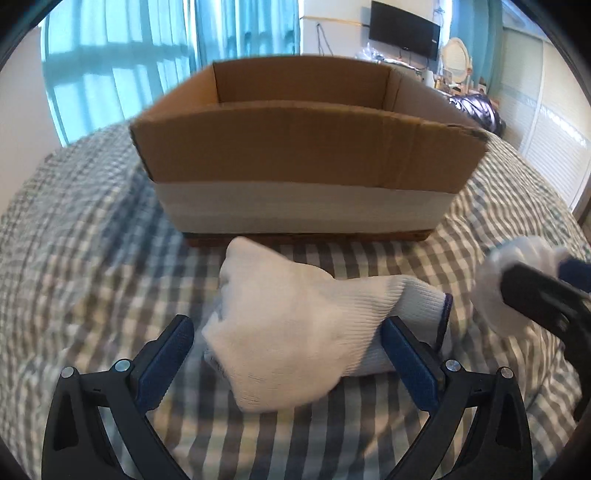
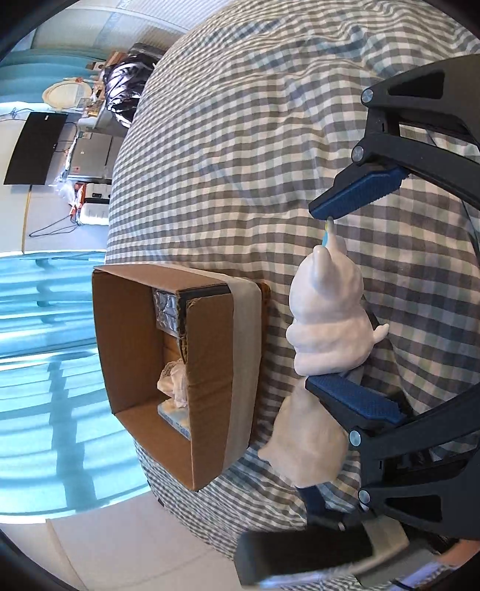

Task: Organize objects
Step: 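Grasp the white figurine with the right gripper while the left grasps the white sock, then carry the sock and figurine over the box with both grippers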

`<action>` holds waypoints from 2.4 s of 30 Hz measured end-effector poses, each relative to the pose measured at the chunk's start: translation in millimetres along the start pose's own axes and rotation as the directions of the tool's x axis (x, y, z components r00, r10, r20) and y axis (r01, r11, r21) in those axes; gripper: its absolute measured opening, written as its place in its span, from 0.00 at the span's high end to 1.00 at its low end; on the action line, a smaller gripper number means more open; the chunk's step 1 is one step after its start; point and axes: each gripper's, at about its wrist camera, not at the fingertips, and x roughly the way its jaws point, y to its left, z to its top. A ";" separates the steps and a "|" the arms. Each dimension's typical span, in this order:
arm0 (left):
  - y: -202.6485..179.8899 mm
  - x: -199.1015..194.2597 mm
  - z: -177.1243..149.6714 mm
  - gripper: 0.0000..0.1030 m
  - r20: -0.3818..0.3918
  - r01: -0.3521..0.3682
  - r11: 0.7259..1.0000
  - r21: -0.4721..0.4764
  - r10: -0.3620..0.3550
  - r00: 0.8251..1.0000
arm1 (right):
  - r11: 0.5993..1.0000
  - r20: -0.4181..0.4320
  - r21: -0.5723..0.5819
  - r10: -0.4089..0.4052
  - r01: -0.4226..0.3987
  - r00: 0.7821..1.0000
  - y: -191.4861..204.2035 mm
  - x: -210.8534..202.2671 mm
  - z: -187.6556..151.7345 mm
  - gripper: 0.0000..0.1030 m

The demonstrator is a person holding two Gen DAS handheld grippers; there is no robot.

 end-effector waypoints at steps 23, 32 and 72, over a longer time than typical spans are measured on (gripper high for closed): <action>10.9 -79.1 -8.8 0.38 0.079 0.041 0.998 -0.050 -0.037 0.996 | 0.998 0.032 -0.070 0.008 -0.006 0.999 9.5 -43.7 -8.2 0.18; 2.3 -147.2 -10.0 0.38 0.158 0.016 0.999 -0.051 -0.008 0.987 | 0.996 0.145 -0.092 0.033 -0.020 0.989 12.9 -127.1 0.6 0.18; 13.5 -80.7 179.0 0.38 0.256 -0.025 1.000 0.010 0.021 0.966 | 0.974 0.250 -0.182 0.176 -0.133 0.952 49.8 -44.1 219.1 0.18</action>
